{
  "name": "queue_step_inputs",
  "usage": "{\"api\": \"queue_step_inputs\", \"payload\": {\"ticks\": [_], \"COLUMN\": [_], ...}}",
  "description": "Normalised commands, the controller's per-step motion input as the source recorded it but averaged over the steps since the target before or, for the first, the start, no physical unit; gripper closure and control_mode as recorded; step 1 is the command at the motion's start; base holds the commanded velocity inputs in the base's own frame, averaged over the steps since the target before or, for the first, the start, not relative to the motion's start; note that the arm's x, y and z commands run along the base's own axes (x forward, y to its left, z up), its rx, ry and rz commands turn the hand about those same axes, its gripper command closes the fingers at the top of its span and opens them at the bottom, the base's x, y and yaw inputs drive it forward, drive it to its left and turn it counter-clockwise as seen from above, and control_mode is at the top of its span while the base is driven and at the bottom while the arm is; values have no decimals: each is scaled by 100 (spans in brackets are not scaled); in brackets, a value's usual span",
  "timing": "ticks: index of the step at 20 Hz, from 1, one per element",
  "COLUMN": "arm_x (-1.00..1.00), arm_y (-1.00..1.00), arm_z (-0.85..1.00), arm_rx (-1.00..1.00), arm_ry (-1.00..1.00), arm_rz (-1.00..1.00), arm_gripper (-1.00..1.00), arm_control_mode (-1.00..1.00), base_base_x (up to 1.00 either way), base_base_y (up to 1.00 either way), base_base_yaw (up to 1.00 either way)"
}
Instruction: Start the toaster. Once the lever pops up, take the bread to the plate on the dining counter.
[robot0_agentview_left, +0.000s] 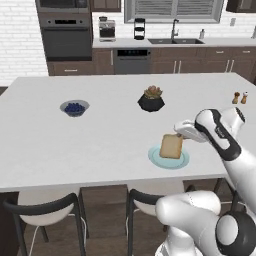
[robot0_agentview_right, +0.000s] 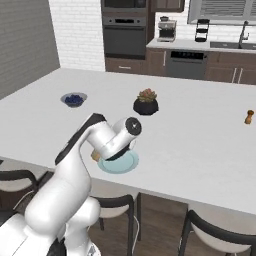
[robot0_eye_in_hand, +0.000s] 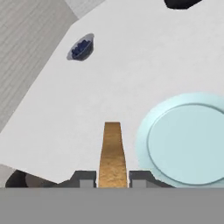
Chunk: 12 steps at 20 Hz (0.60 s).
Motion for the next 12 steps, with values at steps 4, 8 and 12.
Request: {"api": "queue_step_inputs", "payload": {"ticks": [4,8,12], "arm_x": [27,54,74], "arm_y": [-26,-26,-34], "arm_z": [-60,-38,-26], "arm_rx": [9,9,10], "arm_ry": [-5,-2,0], "arm_rz": [0,0,-2], "arm_gripper": [100,100,100], "arm_control_mode": [-100,-100,-100], "base_base_x": [0,0,0], "base_base_y": [0,0,0], "base_base_yaw": [0,0,0]}}
